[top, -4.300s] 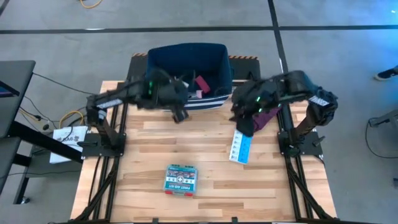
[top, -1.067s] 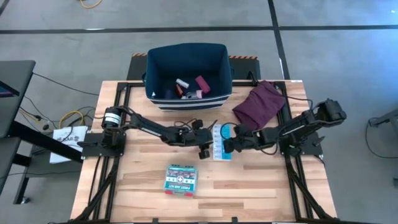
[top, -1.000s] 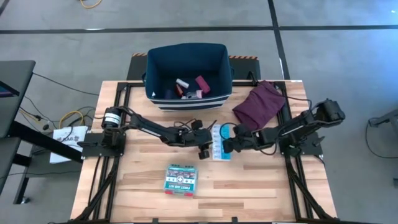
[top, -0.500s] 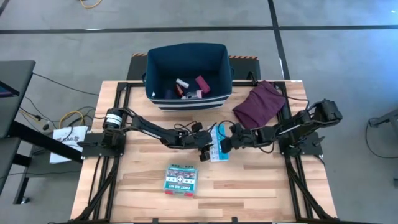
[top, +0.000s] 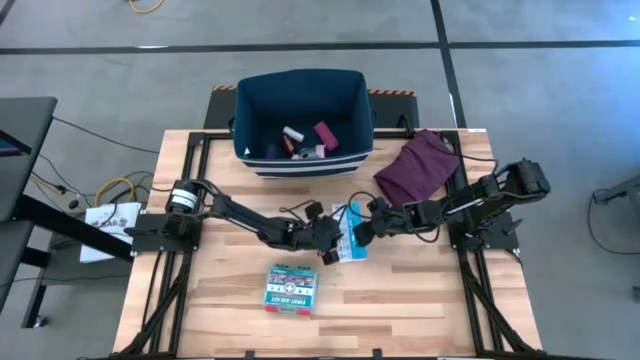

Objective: Pick & place medical supplies in basket/bin
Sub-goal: Put the medicine organizer into the blue bin

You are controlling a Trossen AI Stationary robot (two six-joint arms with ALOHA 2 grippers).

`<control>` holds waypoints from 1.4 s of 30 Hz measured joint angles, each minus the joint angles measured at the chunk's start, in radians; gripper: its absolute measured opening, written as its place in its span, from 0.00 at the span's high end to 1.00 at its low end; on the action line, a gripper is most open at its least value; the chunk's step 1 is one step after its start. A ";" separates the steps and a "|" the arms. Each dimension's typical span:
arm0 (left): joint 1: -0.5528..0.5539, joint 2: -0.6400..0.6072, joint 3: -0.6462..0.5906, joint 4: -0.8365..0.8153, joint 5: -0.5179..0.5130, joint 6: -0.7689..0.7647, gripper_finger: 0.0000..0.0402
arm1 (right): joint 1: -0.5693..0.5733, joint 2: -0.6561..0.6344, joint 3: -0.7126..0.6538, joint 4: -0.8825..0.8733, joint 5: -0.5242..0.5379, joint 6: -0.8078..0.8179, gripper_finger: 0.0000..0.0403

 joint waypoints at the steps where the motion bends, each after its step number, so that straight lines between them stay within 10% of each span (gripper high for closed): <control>1: -0.005 0.000 0.000 -0.009 -0.005 -0.016 0.64 | 0.000 0.000 0.000 0.000 -0.003 0.000 0.48; 17: -0.098 -0.020 -0.006 -0.052 -0.179 -0.050 0.64 | 0.015 0.003 0.000 0.012 -0.039 0.015 0.47; 30: -0.107 -0.030 -0.009 -0.162 -0.114 -0.087 0.64 | 0.014 0.008 -0.002 0.036 -0.044 -0.011 0.47; 42: -0.181 -0.060 -0.005 -0.153 -0.331 -0.092 0.64 | 0.014 0.009 -0.001 0.031 -0.044 -0.026 0.47</control>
